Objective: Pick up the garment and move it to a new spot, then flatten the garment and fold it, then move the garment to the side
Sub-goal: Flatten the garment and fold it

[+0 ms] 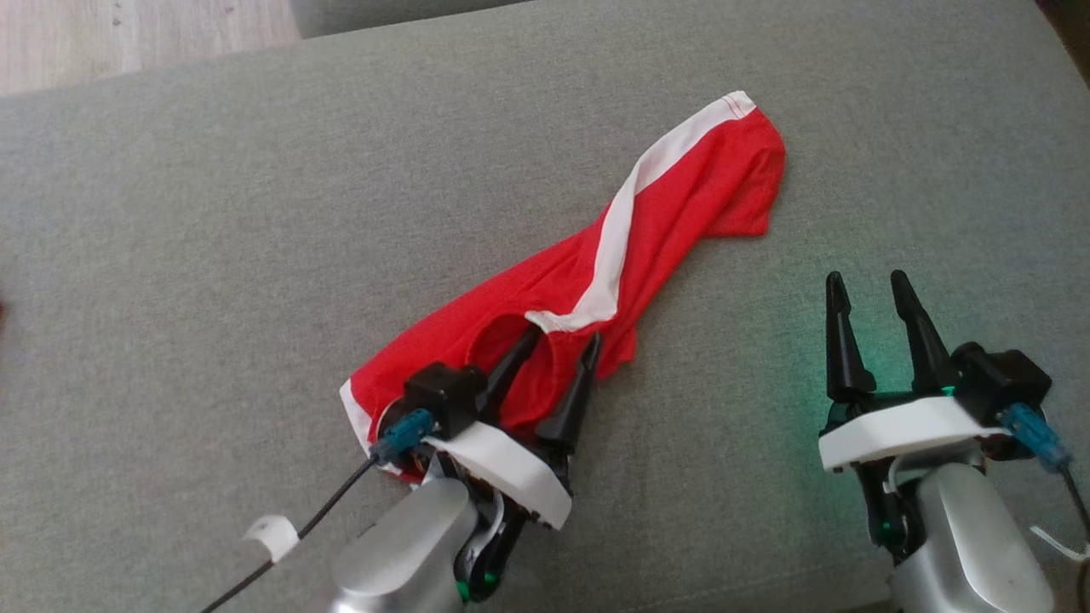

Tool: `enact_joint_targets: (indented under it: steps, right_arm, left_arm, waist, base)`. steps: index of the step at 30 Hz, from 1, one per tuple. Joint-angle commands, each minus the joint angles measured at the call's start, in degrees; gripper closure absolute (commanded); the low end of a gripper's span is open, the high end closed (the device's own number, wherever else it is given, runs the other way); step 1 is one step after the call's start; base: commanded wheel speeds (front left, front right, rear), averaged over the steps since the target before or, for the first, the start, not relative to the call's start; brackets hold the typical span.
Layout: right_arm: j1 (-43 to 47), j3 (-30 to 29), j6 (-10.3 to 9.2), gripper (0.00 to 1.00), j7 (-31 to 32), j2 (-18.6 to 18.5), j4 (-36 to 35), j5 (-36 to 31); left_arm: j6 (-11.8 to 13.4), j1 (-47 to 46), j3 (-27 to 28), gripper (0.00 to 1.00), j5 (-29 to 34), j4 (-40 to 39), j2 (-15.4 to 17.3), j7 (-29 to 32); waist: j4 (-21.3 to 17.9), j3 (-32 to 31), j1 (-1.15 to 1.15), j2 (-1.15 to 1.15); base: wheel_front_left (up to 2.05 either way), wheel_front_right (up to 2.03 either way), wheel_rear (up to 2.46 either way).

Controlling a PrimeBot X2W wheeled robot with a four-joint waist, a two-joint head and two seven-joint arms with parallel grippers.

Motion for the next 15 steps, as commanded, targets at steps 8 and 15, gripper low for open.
enact_joint_targets:
  steps: [8, 15]
  right_arm:
    - [-0.9, 2.1, -0.04, 0.00, -0.4, 0.1, -1.6, 1.3]
    - [0.5, 0.7, -0.04, 0.00, -0.4, 0.1, -0.6, 1.3]
  left_arm:
    - [1.1, 0.0, 7.6, 1.00, 7.3, -8.2, 0.1, -0.3]
    - [0.3, 5.2, 11.1, 1.00, 16.7, -12.0, 0.1, -0.3]
  waist:
    - [1.6, -0.2, -0.01, 0.00]
    - [6.7, -3.3, -0.01, 0.00]
  base:
    - [0.00, 0.00, 0.00]
    - [0.00, 0.00, 0.00]
